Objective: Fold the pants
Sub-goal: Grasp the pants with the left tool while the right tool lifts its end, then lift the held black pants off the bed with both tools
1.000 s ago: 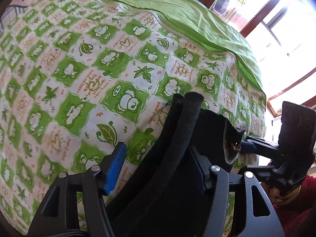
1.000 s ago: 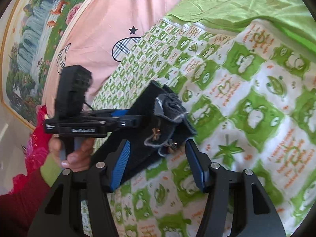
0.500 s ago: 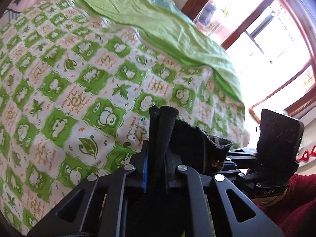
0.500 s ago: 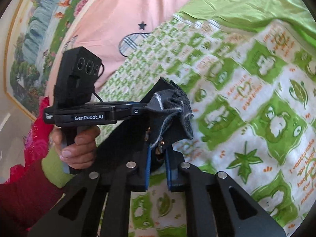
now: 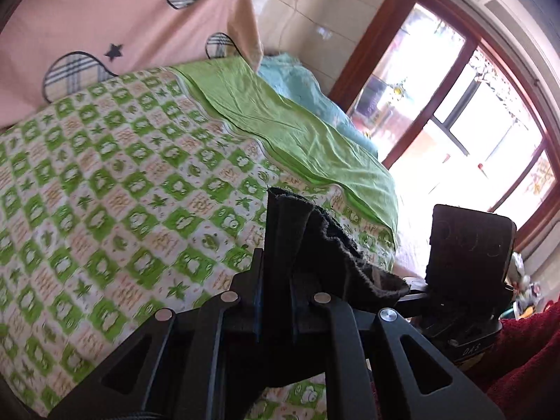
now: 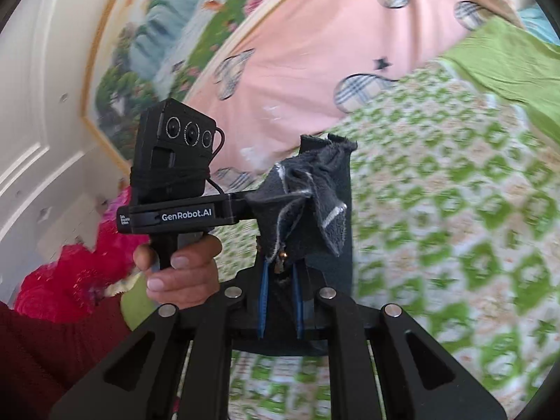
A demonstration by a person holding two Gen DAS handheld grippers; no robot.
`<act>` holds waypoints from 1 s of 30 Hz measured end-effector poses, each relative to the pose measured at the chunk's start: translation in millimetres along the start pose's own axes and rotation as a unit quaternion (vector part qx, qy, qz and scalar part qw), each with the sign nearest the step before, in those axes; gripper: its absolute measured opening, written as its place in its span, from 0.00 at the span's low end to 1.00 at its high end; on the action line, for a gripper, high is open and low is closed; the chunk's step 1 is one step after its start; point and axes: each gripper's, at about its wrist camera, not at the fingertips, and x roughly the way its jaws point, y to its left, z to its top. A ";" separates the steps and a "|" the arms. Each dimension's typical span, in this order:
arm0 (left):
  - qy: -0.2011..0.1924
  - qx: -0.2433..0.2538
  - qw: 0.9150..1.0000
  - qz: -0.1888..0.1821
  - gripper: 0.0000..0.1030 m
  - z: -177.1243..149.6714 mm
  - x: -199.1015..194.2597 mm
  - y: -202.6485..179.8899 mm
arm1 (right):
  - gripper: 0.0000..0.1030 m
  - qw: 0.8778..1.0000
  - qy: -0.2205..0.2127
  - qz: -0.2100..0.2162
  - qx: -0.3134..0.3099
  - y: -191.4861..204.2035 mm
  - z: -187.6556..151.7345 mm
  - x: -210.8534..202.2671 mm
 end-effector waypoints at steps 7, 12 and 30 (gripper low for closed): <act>-0.049 -0.062 0.997 0.016 0.09 -42.3 -51.3 32.3 | 0.13 0.997 0.049 0.039 -0.036 34.2 -9.6 44.3; -0.071 -0.106 0.991 0.026 0.09 -77.5 -73.1 57.6 | 0.13 0.993 0.089 0.050 -0.057 49.0 -21.5 77.3; -0.077 -0.268 0.958 0.065 0.08 -189.6 -85.5 133.2 | 0.16 0.966 0.231 0.028 -0.117 58.4 -71.0 164.8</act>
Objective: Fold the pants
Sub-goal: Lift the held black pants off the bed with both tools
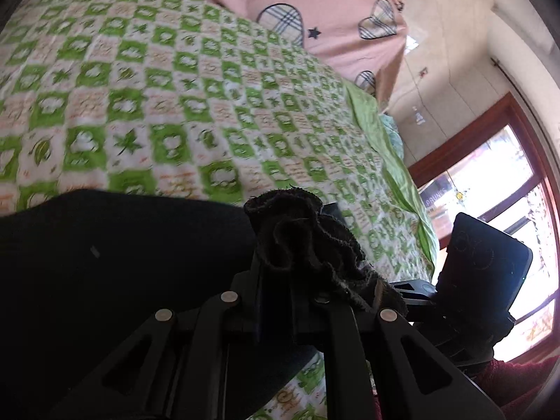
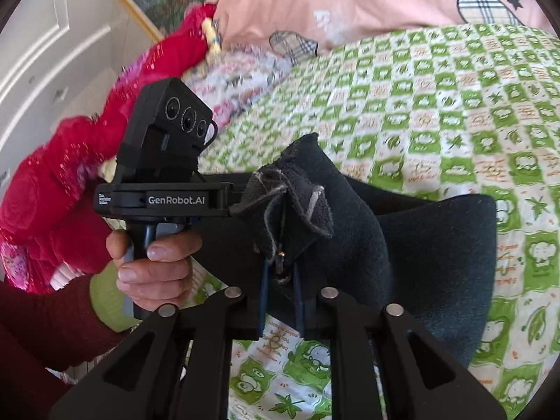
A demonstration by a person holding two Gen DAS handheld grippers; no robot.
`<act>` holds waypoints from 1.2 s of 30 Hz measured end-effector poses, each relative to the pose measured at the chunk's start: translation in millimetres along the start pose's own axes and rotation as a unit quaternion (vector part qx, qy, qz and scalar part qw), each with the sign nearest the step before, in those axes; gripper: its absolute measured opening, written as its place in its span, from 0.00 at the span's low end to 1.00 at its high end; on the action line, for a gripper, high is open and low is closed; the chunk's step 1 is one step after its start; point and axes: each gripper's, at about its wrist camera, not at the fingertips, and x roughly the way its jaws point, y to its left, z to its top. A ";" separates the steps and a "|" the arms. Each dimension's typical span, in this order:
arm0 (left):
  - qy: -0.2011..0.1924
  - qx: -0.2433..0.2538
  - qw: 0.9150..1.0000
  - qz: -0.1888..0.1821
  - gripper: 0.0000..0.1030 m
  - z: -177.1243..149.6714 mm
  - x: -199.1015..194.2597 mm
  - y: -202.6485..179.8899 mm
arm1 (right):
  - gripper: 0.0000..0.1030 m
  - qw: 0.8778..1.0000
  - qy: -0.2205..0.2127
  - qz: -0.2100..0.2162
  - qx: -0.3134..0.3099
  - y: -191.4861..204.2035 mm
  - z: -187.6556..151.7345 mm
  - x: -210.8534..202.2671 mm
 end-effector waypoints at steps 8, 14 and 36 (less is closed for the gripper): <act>-0.013 -0.054 0.998 0.031 0.07 -25.2 -15.0 23.3 | 0.27 0.999 0.031 -0.001 -0.008 5.7 -5.2 16.9; -0.042 -0.077 0.993 0.073 0.09 -41.0 -35.6 27.9 | 0.41 0.999 0.043 0.005 -0.021 15.0 -6.9 25.4; -0.168 -0.219 0.945 0.175 0.34 -116.8 -145.8 62.2 | 0.42 0.996 0.034 0.052 -0.065 63.9 31.2 42.0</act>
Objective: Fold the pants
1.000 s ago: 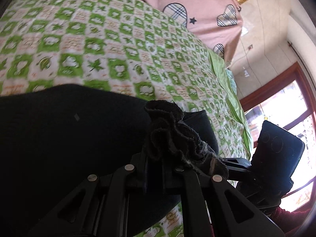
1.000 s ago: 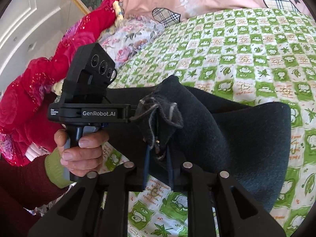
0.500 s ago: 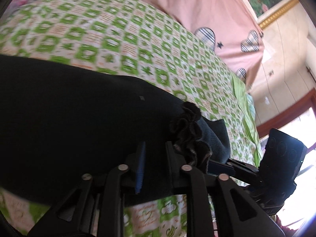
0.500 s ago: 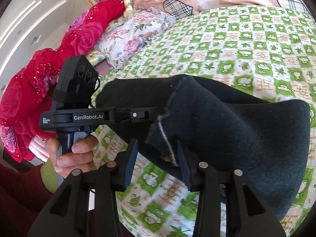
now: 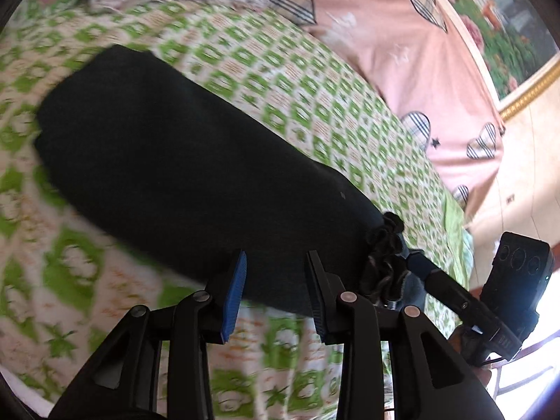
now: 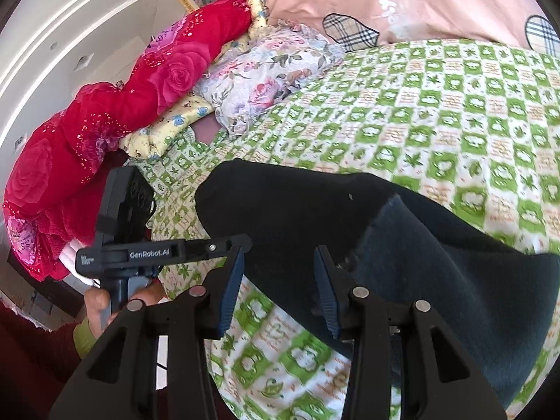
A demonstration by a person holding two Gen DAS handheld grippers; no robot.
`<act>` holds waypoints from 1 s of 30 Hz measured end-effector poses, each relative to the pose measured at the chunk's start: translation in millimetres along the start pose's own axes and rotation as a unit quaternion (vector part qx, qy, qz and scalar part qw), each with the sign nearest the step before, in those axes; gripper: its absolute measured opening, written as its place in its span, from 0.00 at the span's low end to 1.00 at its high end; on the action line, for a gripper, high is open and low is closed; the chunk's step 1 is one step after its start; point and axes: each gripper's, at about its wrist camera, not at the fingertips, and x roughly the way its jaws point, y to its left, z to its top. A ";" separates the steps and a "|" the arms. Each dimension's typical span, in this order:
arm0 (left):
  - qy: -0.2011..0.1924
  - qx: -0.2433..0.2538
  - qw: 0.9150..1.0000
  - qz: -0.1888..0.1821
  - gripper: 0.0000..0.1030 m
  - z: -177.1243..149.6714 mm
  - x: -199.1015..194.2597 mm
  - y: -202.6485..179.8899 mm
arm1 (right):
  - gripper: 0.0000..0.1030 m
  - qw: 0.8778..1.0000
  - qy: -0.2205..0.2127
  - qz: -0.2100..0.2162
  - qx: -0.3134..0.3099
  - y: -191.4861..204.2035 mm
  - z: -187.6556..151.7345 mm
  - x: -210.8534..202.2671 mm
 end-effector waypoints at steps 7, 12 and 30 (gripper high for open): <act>-0.026 -0.025 0.999 0.030 0.38 -3.8 -21.5 23.9 | 0.46 1.000 0.011 0.013 -0.025 16.6 14.2 21.5; -0.039 -0.053 0.997 0.047 0.41 -6.4 -32.5 44.4 | 0.51 0.999 0.020 0.016 -0.031 23.3 21.7 34.4; -0.063 -0.137 0.985 0.081 0.47 14.7 -45.4 96.9 | 0.52 0.996 0.056 0.040 -0.054 41.5 45.2 85.1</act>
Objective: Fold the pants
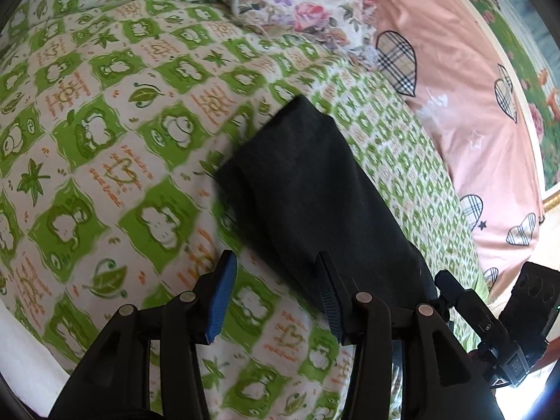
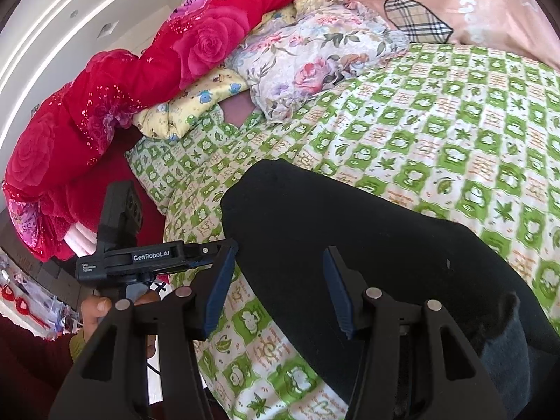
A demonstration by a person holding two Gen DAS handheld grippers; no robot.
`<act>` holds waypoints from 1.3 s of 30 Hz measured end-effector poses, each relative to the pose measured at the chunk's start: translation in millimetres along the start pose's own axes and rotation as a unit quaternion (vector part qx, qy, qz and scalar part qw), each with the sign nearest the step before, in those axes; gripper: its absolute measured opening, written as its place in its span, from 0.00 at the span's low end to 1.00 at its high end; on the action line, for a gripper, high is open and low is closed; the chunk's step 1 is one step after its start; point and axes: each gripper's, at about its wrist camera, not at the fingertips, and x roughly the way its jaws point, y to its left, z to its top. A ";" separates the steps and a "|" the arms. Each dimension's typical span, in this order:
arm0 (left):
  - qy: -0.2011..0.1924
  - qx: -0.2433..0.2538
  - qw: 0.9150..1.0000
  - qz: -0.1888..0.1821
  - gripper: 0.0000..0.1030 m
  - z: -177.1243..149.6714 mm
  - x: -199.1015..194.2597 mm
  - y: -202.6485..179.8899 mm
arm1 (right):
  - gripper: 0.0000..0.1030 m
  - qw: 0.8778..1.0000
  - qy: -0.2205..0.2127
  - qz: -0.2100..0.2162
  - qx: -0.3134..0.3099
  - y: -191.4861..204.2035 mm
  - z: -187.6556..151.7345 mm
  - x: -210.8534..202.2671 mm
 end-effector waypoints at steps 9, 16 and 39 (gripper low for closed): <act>0.008 -0.010 1.000 0.002 0.50 10.4 9.0 6.7 | 0.53 0.998 0.047 -0.008 -0.040 0.1 49.9 43.8; 0.011 -0.024 1.000 -0.003 0.51 10.6 12.7 11.8 | 0.53 0.991 0.107 -0.009 -0.076 0.0 80.1 97.4; -0.021 0.000 0.999 0.036 0.22 24.0 22.5 -5.0 | 0.22 0.967 0.202 0.026 -0.153 12.8 91.8 166.3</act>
